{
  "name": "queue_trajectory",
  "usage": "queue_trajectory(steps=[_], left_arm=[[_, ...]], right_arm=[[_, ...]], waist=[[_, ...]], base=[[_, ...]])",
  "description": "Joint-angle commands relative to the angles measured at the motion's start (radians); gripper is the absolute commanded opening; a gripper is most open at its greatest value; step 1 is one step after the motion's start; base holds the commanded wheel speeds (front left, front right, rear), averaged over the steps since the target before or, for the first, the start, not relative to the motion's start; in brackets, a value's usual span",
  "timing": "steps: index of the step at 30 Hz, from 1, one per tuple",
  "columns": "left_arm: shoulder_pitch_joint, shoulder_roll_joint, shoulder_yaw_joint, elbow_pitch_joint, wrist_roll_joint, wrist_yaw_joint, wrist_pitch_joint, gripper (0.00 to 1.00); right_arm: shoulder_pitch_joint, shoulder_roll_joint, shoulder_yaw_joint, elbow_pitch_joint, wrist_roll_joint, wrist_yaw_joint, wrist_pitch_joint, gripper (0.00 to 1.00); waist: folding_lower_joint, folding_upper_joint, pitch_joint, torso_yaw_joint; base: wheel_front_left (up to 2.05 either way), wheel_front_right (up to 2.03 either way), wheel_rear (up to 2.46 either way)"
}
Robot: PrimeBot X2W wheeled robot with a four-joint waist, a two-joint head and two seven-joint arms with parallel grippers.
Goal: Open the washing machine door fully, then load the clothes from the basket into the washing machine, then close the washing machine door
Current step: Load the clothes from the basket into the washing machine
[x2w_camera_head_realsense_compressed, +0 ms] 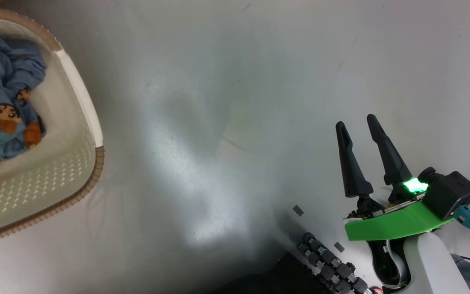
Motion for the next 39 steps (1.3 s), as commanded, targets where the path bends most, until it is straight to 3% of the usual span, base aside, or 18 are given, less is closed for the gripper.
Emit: queue_trajectory(steps=[1,11,13,15,17,18,25,33,39], left_arm=[[0.015,0.027,0.004,0.000,0.007,0.001,-0.010,1.00],[-0.036,-0.009,-0.031,0.022,0.018,-0.003,-0.032,1.00],[-0.041,-0.016,-0.040,0.026,0.021,-0.004,-0.033,0.51],[-0.043,-0.021,-0.047,0.031,0.024,-0.006,-0.035,0.33],[-0.045,-0.024,-0.053,0.034,0.024,-0.008,-0.038,0.03],[-0.045,-0.026,-0.055,0.036,0.024,-0.009,-0.041,0.00],[-0.046,-0.024,-0.066,0.042,0.023,-0.024,-0.064,0.00],[0.005,-0.019,-0.053,0.044,-0.002,-0.041,-0.167,0.00],[0.089,-0.048,-0.050,0.027,-0.013,-0.063,-0.229,0.00]], right_arm=[[0.042,-0.009,0.014,-0.021,0.002,0.009,-0.005,1.00],[0.071,-0.009,-0.012,-0.040,-0.013,0.009,-0.005,1.00],[0.071,-0.009,-0.013,-0.041,-0.016,0.009,-0.005,1.00],[0.070,-0.009,-0.014,-0.043,-0.018,0.009,-0.005,1.00],[0.069,-0.009,-0.016,-0.044,-0.021,0.009,-0.005,1.00],[0.067,-0.009,-0.017,-0.044,-0.022,0.009,-0.005,1.00],[0.051,-0.009,-0.017,-0.039,-0.017,0.009,-0.005,1.00],[-0.012,-0.009,0.010,-0.016,0.016,0.009,-0.005,1.00],[-0.025,-0.009,-0.013,0.005,0.019,0.009,-0.005,1.00]], waist=[[0.0000,-0.0001,0.004,0.002],[0.0000,-0.0001,0.027,0.018],[0.0000,-0.0001,0.028,0.021],[0.0000,-0.0001,0.029,0.023],[0.0000,-0.0001,0.029,0.024],[0.0000,-0.0001,0.030,0.025],[0.0000,-0.0001,0.032,0.028],[0.0000,-0.0001,0.003,0.018],[0.0000,-0.0001,-0.096,0.055]], base=[[0.00,0.00,0.00],[0.00,0.00,0.00],[0.00,0.00,0.00],[0.00,0.00,0.00],[0.00,0.00,0.00],[0.00,0.00,0.00],[0.00,0.00,0.00],[0.00,0.00,0.00],[0.00,0.00,0.00]])
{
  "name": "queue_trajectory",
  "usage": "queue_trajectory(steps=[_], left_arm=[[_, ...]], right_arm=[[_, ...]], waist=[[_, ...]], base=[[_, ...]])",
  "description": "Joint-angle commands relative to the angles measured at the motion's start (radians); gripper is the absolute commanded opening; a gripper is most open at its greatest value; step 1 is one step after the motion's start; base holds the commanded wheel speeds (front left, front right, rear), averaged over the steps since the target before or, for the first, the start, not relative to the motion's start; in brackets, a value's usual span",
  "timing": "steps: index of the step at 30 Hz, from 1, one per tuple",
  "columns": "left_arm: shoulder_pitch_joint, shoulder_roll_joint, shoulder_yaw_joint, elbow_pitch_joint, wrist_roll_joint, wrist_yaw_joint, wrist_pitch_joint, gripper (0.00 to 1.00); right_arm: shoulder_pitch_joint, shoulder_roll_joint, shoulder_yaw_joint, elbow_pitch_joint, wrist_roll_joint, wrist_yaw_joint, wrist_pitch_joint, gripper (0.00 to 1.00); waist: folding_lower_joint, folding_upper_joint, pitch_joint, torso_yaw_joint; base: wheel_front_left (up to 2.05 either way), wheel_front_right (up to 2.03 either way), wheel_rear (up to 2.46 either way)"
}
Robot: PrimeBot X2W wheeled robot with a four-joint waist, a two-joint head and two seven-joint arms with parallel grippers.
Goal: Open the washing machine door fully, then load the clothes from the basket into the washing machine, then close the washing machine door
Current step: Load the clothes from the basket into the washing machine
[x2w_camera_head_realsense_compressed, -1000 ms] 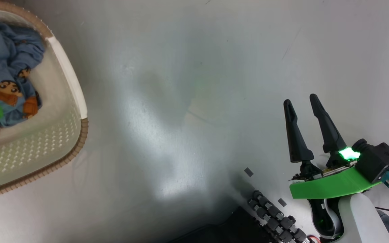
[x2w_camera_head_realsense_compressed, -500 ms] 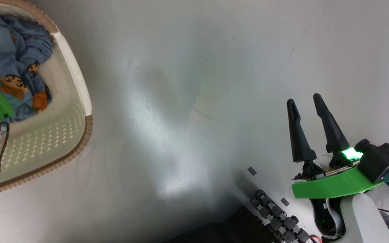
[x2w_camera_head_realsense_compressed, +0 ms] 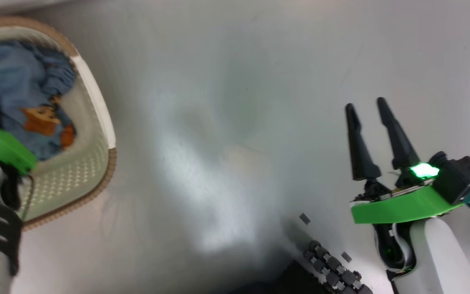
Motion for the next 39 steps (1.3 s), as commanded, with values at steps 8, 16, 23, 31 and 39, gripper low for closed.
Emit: queue_trajectory(steps=[8,16,23,31,39], left_arm=[[0.235,-0.036,0.055,-0.166,-0.018,0.008,-0.021,0.00],[0.496,-0.117,0.113,-0.413,0.017,0.037,-0.022,0.00],[0.673,-0.171,0.127,-0.591,0.064,0.042,-0.022,0.00],[0.803,-0.201,0.116,-0.750,0.092,0.048,-0.022,0.00],[0.977,-0.210,0.081,-0.956,0.126,0.076,-0.022,0.00]], right_arm=[[0.076,-0.009,-0.024,0.004,-0.007,0.009,-0.005,1.00],[0.152,-0.009,-0.028,0.030,-0.023,0.009,-0.005,1.00],[0.223,-0.009,-0.021,0.049,-0.043,0.009,-0.005,1.00],[0.268,-0.027,-0.009,0.061,-0.049,0.009,-0.005,1.00],[0.329,-0.048,0.000,0.074,-0.050,0.009,-0.005,1.00]], waist=[[0.0000,-0.0001,-0.236,0.087],[0.0000,-0.0001,-0.433,0.124],[0.0000,-0.0001,-0.579,0.157],[0.0000,-0.0001,-0.685,0.189],[0.0000,-0.0001,-0.808,0.220]], base=[[0.00,0.00,0.00],[0.00,0.00,0.00],[0.00,0.00,0.00],[0.00,0.00,0.00],[0.00,0.00,0.00]])
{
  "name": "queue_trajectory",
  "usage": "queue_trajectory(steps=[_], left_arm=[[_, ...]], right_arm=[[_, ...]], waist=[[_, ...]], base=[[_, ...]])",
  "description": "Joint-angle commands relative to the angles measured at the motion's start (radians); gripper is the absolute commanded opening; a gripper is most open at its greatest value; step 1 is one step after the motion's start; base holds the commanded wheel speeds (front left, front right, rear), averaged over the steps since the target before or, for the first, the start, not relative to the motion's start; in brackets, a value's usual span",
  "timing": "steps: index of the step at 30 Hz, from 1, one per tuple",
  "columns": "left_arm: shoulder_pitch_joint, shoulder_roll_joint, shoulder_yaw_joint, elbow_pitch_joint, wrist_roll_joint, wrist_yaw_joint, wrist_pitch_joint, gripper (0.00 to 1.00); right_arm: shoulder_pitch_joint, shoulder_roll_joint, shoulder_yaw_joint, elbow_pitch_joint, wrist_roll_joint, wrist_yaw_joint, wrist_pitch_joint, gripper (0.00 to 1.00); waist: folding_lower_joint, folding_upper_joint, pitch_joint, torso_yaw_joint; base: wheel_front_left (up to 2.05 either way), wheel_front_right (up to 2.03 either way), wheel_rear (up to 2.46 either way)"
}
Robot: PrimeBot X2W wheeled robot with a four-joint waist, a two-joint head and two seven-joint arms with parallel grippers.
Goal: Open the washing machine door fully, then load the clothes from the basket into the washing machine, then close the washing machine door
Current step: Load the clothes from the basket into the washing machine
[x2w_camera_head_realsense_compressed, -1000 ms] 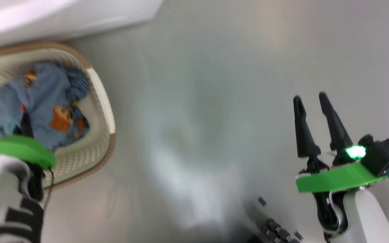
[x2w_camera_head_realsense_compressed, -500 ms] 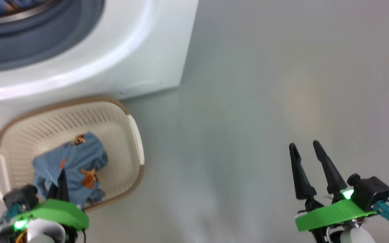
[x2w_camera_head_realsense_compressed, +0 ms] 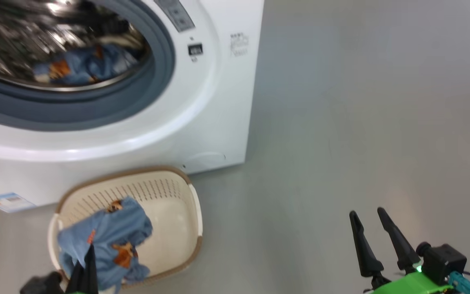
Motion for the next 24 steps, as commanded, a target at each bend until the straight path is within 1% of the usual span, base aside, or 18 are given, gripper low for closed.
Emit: queue_trajectory(steps=[1,2,7,14,24], left_arm=[[0.002,0.008,0.025,-0.037,0.017,0.007,-0.009,0.00],[0.017,0.008,0.019,-0.057,0.019,0.011,-0.009,0.00],[0.098,0.008,-0.031,-0.147,0.006,0.062,-0.009,0.00],[0.169,0.008,-0.043,-0.253,0.007,0.111,-0.009,0.00],[0.239,0.007,-0.031,-0.364,0.034,0.122,-0.009,0.00]], right_arm=[[0.004,-0.013,0.022,-0.020,-0.015,0.009,-0.005,1.00],[0.010,-0.014,0.025,-0.020,-0.015,0.009,-0.005,1.00],[0.047,-0.023,0.029,-0.013,-0.015,0.009,-0.005,1.00],[0.094,-0.030,0.016,-0.013,-0.013,0.009,-0.005,1.00],[0.115,-0.024,0.011,-0.018,-0.010,0.009,-0.005,1.00]], waist=[[0.0002,0.0000,-0.076,0.042],[0.0002,0.0000,-0.088,0.046],[0.0002,0.0000,-0.151,0.067],[0.0002,0.0000,-0.217,0.097],[0.0002,0.0000,-0.262,0.108]], base=[[0.00,0.00,0.00],[0.00,0.00,0.00],[0.00,0.00,0.00],[0.00,0.00,0.00],[0.00,0.00,0.00]])
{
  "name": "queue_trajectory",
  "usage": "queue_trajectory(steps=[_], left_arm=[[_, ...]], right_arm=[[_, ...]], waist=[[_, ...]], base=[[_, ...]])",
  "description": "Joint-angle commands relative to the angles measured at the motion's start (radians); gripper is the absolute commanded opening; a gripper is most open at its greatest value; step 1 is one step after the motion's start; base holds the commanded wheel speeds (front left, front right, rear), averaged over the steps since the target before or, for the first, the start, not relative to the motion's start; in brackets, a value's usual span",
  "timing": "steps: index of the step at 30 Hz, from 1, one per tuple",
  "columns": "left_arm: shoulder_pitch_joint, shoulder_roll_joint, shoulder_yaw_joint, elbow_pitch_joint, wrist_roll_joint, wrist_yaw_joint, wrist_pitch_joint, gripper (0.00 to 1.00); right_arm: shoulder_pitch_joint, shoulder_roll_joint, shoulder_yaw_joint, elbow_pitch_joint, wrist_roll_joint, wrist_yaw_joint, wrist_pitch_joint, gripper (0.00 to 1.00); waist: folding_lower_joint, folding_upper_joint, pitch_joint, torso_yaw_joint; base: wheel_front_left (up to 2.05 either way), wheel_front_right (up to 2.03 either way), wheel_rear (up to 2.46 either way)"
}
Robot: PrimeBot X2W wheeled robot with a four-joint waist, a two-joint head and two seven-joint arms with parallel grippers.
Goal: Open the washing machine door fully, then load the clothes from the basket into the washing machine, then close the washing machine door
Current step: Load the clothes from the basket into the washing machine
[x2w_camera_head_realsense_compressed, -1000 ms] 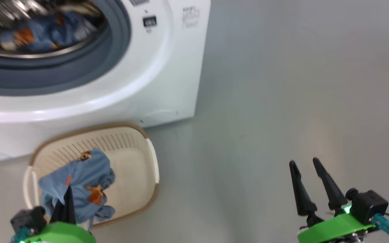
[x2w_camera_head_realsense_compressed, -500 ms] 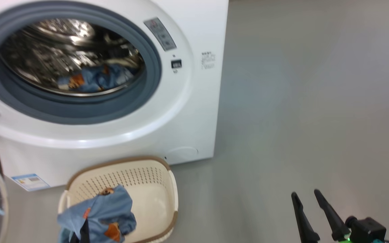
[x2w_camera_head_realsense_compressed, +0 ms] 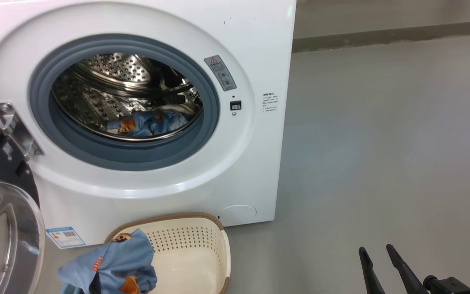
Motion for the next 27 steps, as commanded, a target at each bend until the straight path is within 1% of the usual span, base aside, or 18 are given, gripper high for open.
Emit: queue_trajectory(steps=[1,17,27], left_arm=[[-0.011,0.006,0.032,-0.042,0.010,0.009,-0.009,0.00],[0.015,0.006,0.024,-0.072,0.010,0.013,-0.009,0.00],[0.001,0.006,0.012,-0.078,-0.017,0.015,-0.009,0.00]], right_arm=[[-0.012,-0.008,0.025,-0.026,-0.009,0.009,-0.005,1.00],[-0.007,-0.001,0.021,-0.027,-0.008,0.009,-0.005,1.00],[-0.010,0.001,0.026,-0.024,-0.008,0.009,-0.005,1.00]], waist=[[0.0001,-0.0001,-0.014,0.007],[0.0001,-0.0001,-0.026,0.006],[0.0001,-0.0001,-0.014,-0.004]], base=[[0.00,0.00,0.00],[0.00,0.00,0.00],[0.00,0.00,0.00]])
